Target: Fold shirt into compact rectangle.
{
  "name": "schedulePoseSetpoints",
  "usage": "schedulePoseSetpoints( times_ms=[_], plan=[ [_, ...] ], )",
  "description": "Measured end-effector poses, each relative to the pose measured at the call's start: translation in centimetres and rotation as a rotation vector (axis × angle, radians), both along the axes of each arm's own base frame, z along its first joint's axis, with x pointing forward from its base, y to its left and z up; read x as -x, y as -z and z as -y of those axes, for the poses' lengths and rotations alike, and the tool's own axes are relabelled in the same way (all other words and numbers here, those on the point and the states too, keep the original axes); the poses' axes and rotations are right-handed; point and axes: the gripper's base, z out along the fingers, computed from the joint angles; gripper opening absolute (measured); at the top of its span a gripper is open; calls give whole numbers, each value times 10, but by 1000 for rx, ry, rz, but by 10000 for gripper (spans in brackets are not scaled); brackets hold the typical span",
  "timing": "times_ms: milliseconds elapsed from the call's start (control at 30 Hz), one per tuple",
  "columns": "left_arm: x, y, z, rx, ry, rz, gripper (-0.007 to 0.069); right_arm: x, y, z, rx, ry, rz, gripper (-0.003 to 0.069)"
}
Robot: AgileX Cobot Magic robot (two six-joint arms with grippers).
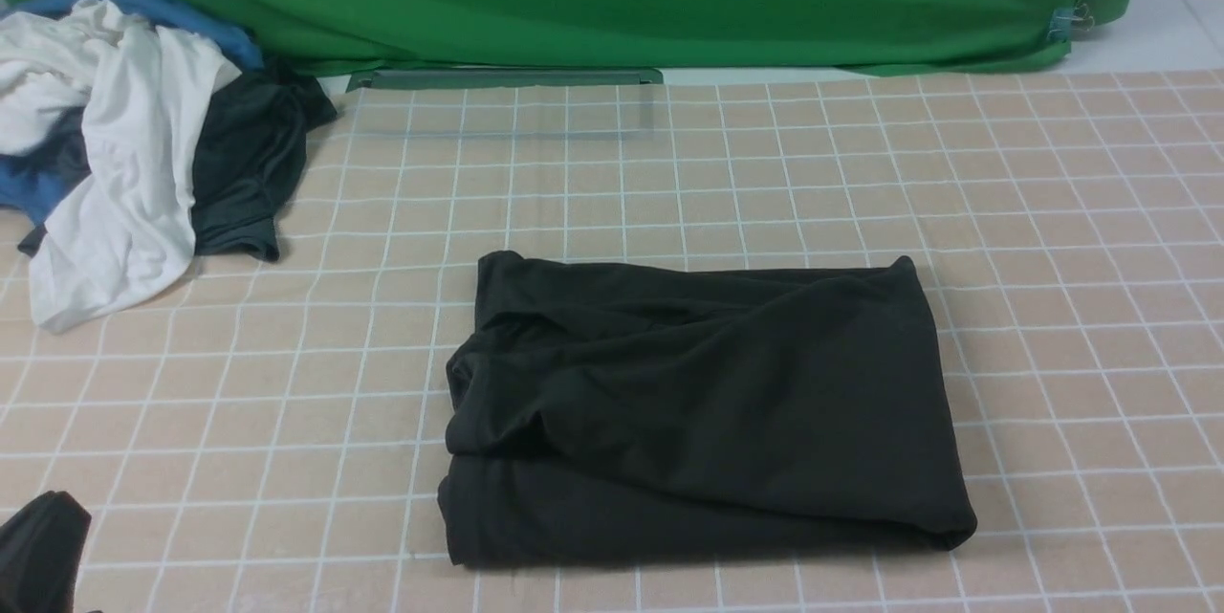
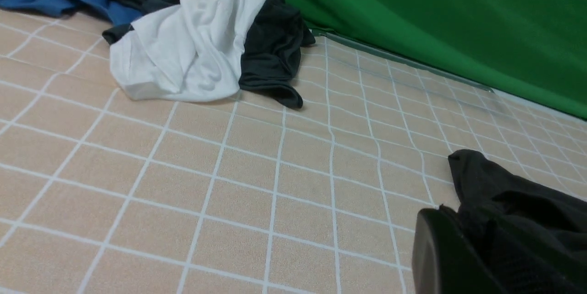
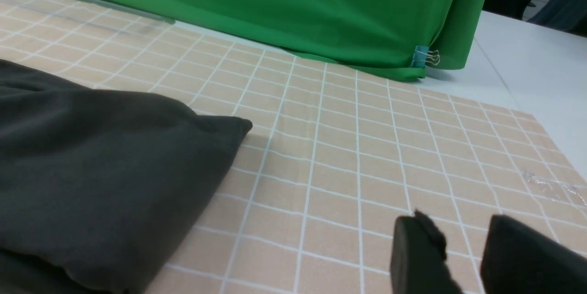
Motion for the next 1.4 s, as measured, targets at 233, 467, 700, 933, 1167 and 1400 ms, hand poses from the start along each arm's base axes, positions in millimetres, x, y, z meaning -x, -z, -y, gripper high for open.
schedulePoseSetpoints(
  times_ms=[233, 467, 700, 933, 1167, 1400],
  plan=[
    [1, 2, 0, 14, -1, -16, 17, 0, 0, 0, 0, -3, 0, 238],
    [1, 2, 0, 14, -1, -19, 17, 0, 0, 0, 0, -3, 0, 238],
    [1, 2, 0, 13, -1, -20, 17, 0, 0, 0, 0, -3, 0, 238],
    [1, 2, 0, 8, 0, -20, 17, 0, 0, 0, 0, -3, 0, 238],
    [1, 2, 0, 7, 0, -20, 17, 0, 0, 0, 0, -3, 0, 238],
    [1, 2, 0, 7, 0, -20, 17, 0, 0, 0, 0, -3, 0, 238]
  ],
)
